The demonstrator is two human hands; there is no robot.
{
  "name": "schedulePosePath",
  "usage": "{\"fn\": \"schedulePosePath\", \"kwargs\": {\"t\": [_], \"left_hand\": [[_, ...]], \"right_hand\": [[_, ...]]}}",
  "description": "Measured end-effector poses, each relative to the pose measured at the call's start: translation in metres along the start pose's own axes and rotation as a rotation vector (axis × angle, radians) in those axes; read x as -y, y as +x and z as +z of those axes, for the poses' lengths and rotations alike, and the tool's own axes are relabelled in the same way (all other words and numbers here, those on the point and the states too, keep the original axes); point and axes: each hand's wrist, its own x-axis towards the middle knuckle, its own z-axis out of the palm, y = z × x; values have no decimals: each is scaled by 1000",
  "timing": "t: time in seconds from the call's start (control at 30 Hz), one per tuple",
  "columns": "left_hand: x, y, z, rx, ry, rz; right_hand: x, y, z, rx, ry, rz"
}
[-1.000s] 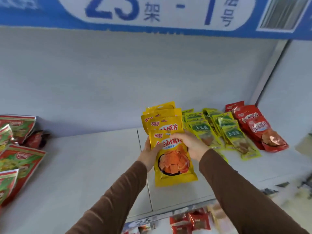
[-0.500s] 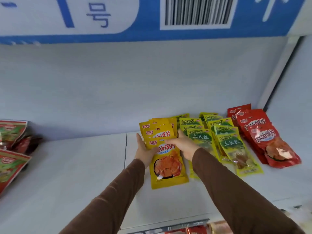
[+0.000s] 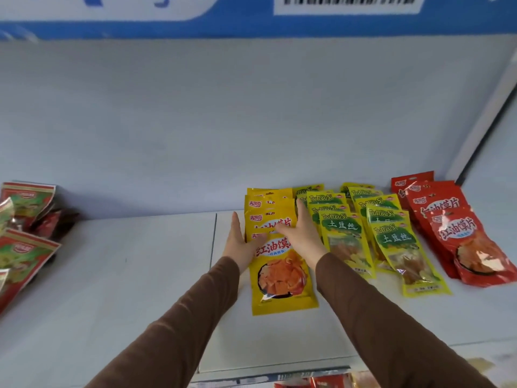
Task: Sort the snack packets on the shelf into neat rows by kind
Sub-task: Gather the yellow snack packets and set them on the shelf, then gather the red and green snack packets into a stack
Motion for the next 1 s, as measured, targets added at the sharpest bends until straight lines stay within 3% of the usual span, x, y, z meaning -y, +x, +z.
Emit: {"fn": "schedulePosePath", "kwargs": {"t": [0.13, 0.27, 0.47, 0.7, 1.0], "left_hand": [[-8, -15, -28, -114, 261, 99], [-11, -36, -67, -155, 609, 206], [-9, -78, -142, -197, 988, 261], [-6, -126, -246, -280, 1135, 244], [17, -171, -412, -269, 1152, 271]], "right_hand": [[13, -17, -1, -103, -257, -290], [28, -41, 14, -43, -436, -479], [59, -68, 67, 38, -493, -651], [106, -93, 155, 132, -523, -754], [181, -146, 309, 201, -458, -708]]}}
